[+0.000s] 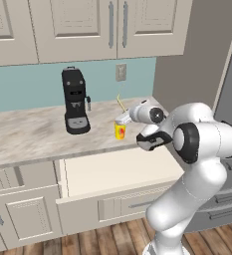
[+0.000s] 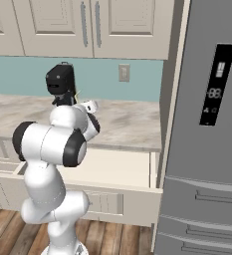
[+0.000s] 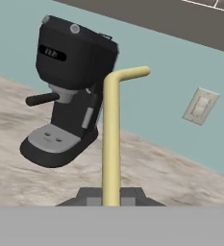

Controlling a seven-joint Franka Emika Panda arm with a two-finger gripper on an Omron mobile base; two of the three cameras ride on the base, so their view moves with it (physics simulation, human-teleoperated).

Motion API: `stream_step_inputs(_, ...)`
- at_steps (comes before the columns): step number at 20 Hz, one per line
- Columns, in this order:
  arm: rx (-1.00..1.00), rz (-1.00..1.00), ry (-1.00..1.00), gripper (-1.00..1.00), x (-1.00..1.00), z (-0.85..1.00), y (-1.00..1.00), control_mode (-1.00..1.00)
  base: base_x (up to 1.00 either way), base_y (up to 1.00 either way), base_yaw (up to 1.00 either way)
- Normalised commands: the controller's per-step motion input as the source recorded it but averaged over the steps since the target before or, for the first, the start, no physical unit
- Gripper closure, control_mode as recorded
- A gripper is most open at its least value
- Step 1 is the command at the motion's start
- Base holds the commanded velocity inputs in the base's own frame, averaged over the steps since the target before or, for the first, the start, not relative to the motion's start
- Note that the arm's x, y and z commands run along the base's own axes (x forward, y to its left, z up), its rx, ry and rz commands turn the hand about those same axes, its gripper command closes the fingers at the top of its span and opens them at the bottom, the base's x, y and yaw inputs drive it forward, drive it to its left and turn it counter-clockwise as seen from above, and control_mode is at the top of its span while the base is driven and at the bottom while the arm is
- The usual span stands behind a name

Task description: Pick up the straw from the right drawer and put it inside the smoothie cup.

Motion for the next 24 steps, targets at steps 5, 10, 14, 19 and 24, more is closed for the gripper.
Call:
stream_step_inputs(5,0.0,-0.03,0.0,1.0,0.11,-0.12,0.12,-1.0,0.0,0.0,0.0)
stream_step_inputs(10,0.01,-0.05,0.0,1.0,0.2,-0.16,0.01,-1.0,0.0,0.0,0.0)
stream_step_inputs(14,0.04,-0.05,0.0,1.0,0.19,-0.22,0.0,-1.0,0.0,0.0,0.0)
stream_step_inputs(19,0.08,-0.05,0.0,1.0,0.15,-0.29,0.0,-1.0,0.0,0.0,0.0)
stream_step_inputs(24,0.08,-0.04,0.0,1.0,0.12,-0.25,0.03,-1.0,0.0,0.0,0.0)
